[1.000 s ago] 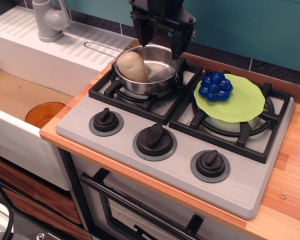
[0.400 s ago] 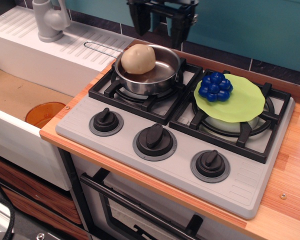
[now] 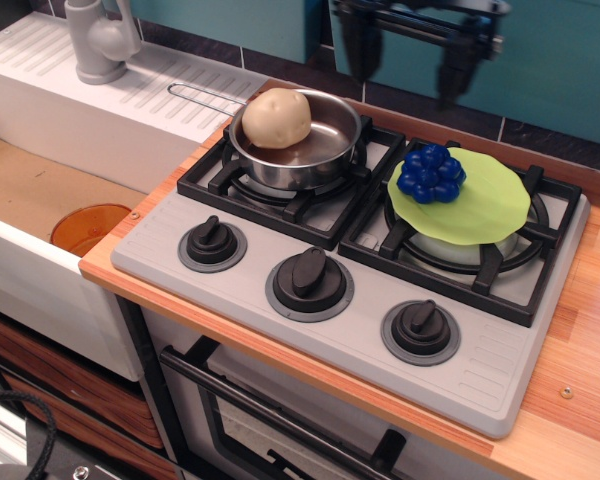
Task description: Put blueberry on plate and potato in pot or pan on stove
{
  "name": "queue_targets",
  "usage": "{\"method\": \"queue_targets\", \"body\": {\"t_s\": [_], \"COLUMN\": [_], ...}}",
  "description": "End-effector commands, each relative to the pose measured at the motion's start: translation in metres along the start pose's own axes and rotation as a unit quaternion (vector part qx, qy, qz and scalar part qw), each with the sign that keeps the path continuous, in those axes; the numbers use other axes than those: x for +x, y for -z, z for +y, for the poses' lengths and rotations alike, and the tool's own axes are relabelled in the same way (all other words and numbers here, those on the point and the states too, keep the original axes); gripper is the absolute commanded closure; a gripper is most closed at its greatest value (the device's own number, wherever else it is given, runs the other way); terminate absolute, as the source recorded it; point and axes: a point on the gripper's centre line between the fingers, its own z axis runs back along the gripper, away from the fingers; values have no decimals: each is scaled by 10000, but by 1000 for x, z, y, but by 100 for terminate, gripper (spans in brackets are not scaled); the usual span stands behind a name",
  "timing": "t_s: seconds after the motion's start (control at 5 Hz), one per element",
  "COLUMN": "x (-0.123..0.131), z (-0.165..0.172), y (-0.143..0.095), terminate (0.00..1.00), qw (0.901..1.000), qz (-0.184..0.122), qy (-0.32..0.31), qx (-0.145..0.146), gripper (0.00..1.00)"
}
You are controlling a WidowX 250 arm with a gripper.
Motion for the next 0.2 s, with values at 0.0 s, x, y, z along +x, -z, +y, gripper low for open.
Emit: {"method": "queue_targets", "body": {"t_s": [0.0], "x": [16], "z": [-5], "y": [-16], "terminate": [100], "qw": [9994], "qz": [-298], "qy": [153], "qx": [-121], "gripper": [0]}}
